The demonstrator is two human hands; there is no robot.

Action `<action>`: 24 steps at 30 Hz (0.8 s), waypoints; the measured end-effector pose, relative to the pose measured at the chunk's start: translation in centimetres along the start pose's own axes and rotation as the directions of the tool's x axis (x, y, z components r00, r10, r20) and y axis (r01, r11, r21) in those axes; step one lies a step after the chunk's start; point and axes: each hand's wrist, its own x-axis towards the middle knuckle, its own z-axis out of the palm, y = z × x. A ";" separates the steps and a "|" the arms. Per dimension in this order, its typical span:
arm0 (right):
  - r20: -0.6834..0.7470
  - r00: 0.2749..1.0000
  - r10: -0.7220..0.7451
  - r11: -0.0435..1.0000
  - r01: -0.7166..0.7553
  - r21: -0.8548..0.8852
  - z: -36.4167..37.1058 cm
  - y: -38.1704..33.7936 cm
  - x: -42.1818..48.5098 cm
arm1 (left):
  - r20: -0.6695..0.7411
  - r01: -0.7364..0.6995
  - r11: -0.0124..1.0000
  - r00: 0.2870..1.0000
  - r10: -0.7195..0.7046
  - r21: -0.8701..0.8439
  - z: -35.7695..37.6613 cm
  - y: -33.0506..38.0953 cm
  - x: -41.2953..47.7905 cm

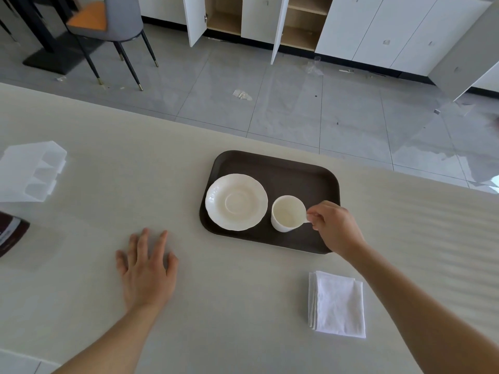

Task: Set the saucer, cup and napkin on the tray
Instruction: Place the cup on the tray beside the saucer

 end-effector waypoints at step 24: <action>-0.103 0.988 0.118 0.985 -0.103 0.141 0.3 2.6 -0.7 | 0.048 0.023 1.000 0.999 -0.023 0.003 -0.9 0.4 0.0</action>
